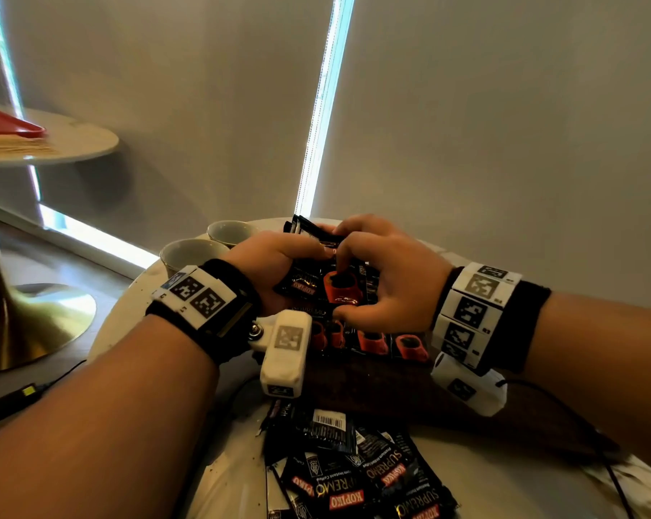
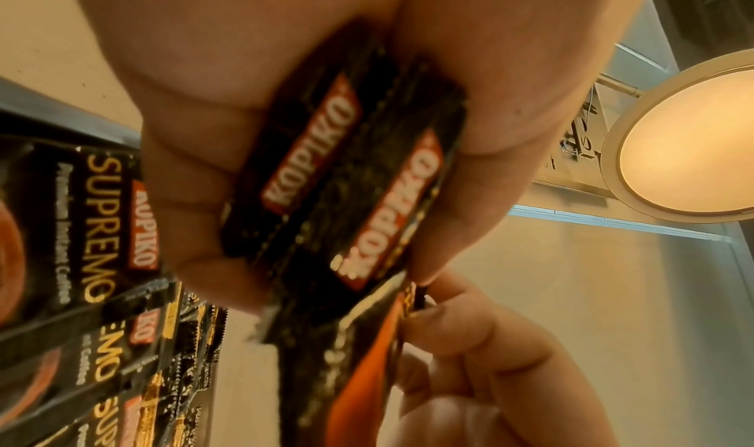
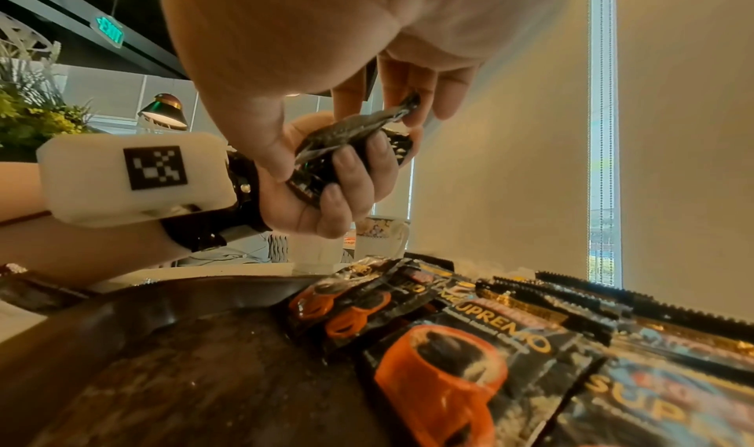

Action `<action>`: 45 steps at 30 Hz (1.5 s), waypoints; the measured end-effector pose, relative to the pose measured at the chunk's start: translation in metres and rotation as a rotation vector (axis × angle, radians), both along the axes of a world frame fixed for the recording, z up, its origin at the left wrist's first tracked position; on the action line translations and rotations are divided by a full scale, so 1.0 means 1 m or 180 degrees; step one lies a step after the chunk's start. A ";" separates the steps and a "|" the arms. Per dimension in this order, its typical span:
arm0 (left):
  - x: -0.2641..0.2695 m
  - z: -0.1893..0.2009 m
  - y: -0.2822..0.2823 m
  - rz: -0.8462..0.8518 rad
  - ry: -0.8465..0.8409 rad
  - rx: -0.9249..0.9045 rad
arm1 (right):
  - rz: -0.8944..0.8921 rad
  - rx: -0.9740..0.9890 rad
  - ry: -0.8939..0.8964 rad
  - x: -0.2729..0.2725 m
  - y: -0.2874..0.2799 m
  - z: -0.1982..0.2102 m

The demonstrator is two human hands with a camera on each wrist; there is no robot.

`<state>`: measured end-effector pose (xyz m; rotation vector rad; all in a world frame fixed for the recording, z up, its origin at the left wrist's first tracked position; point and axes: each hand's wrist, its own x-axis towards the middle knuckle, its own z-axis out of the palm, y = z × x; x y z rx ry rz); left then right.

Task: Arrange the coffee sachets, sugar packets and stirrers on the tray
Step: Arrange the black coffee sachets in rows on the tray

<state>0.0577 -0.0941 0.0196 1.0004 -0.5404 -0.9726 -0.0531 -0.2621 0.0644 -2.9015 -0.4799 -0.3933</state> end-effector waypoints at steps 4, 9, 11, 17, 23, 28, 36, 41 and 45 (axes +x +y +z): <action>-0.002 0.002 0.001 -0.0073 0.0033 0.0002 | -0.0031 -0.0100 0.0002 0.000 0.002 0.000; 0.002 0.004 0.002 0.0482 -0.0081 0.0001 | -0.0213 -0.0061 -0.0142 0.004 -0.005 -0.004; 0.007 0.004 0.004 0.0724 0.0079 -0.0137 | -0.0349 -0.0073 -0.0098 0.006 -0.009 -0.006; 0.012 0.007 0.008 0.1015 0.0301 -0.0478 | -0.0459 -0.0450 0.0473 0.009 -0.006 -0.020; 0.011 0.006 0.007 0.1011 0.0318 -0.0557 | -0.0457 -0.0833 0.0772 0.014 0.004 -0.029; 0.011 0.006 0.007 0.1002 0.0334 -0.0576 | -0.0441 -0.0920 0.0896 0.018 0.009 -0.032; 0.010 0.007 0.006 0.1051 0.0325 -0.0514 | -0.0451 -0.1021 0.0997 0.021 0.012 -0.037; 0.010 0.007 0.007 0.1062 0.0398 -0.0525 | -0.0450 -0.1157 0.1006 0.020 0.013 -0.037; 0.009 0.007 0.008 0.1014 0.0444 -0.0455 | -0.0457 -0.1115 0.0989 0.019 0.013 -0.036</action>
